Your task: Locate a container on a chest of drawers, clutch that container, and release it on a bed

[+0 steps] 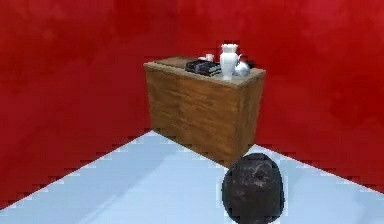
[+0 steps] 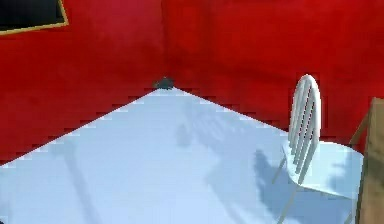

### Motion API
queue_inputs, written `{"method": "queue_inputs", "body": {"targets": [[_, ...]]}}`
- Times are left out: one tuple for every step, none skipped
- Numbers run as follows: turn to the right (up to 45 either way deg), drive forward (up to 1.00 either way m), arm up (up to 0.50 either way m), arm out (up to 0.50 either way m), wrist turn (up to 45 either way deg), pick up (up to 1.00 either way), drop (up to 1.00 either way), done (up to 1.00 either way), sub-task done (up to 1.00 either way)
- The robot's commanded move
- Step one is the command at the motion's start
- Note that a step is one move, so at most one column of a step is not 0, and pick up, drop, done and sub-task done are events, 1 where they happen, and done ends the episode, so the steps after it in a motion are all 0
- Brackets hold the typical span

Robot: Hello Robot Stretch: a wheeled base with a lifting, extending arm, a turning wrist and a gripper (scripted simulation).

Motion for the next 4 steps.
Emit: {"method": "queue_inputs", "body": {"targets": [[-45.0,0.00,0.00,0.00,0.0,0.00,0.00,0.00,0.00],[-30.0,0.00,0.00,0.00,0.0,0.00,0.00,0.00,0.00],[0.0,0.05,0.00,0.00,0.0,0.00,0.00,0.00,0.00],[-45.0,0.00,0.00,0.00,0.0,0.00,0.00,0.00,0.00]]}}
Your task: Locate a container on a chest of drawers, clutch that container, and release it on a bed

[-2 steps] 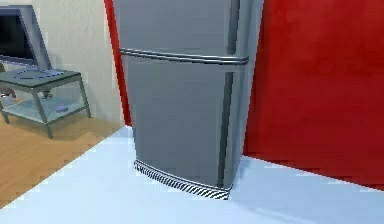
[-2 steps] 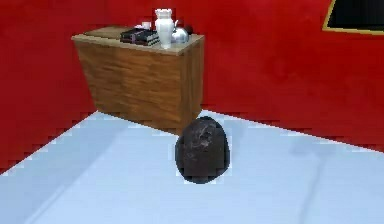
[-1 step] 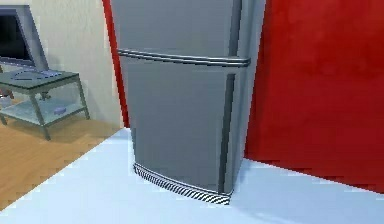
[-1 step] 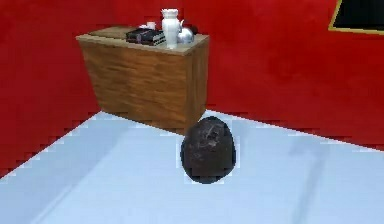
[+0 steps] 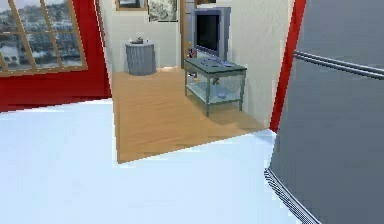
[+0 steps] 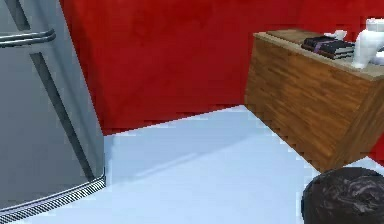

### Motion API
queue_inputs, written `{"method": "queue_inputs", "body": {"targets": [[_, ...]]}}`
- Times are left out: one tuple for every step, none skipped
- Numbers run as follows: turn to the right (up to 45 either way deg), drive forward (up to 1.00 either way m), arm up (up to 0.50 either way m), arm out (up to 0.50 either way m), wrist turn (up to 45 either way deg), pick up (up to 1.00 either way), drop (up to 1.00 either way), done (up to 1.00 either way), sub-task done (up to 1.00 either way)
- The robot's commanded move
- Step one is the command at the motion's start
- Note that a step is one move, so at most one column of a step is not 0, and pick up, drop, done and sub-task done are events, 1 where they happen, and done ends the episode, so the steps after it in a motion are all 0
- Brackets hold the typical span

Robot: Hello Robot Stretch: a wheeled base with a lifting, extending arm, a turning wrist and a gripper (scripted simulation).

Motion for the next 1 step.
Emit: {"method": "queue_inputs", "body": {"targets": [[-9.0,0.00,0.00,0.00,0.0,0.00,0.00,0.00,0.00]]}}
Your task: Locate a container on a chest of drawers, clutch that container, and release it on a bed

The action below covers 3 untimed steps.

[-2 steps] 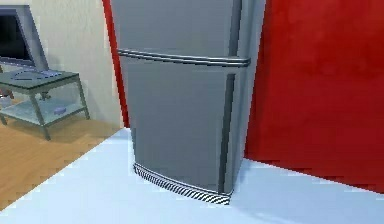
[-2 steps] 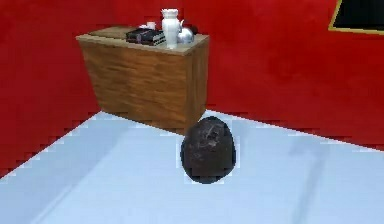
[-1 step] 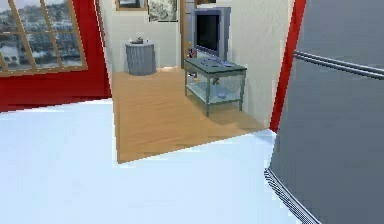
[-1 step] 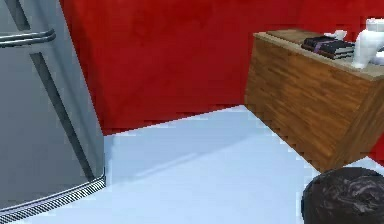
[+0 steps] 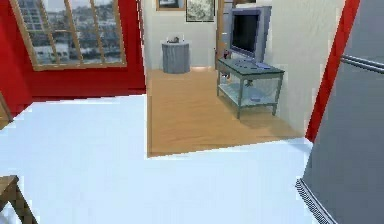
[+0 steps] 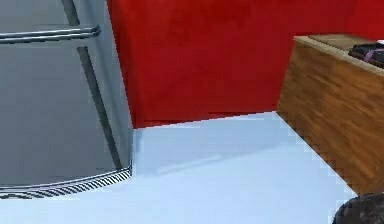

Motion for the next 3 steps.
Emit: {"method": "queue_inputs", "body": {"targets": [[0.0,1.00,0.00,0.00,0.0,0.00,0.00,0.00,0.00],[0.0,1.00,0.00,0.00,0.0,0.00,0.00,0.00,0.00],[0.0,1.00,0.00,0.00,0.0,0.00,0.00,0.00,0.00]]}}
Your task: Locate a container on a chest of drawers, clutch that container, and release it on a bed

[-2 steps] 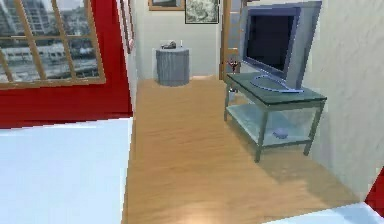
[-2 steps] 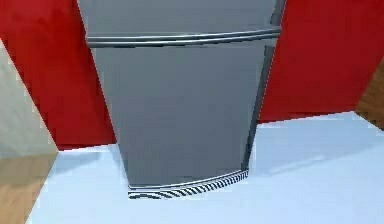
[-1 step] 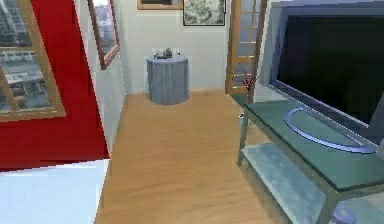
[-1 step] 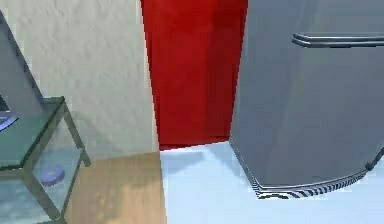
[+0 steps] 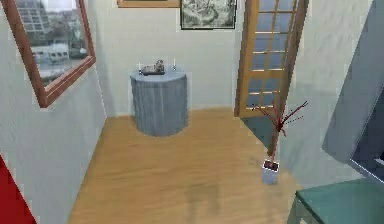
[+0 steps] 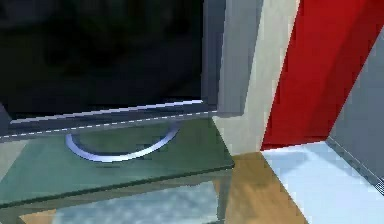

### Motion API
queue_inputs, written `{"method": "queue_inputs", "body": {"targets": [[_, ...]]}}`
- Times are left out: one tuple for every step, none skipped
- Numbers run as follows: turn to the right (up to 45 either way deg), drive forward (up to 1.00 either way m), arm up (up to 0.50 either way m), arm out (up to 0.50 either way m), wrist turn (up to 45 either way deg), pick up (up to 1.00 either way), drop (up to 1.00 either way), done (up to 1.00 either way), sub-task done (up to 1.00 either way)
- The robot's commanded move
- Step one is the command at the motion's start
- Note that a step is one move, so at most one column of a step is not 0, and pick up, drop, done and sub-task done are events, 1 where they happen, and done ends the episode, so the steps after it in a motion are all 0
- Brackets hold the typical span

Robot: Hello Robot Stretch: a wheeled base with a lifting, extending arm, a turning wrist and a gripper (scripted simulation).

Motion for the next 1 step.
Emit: {"method": "queue_inputs", "body": {"targets": [[0.0,1.00,0.00,0.00,0.0,0.00,0.00,0.00,0.00]]}}
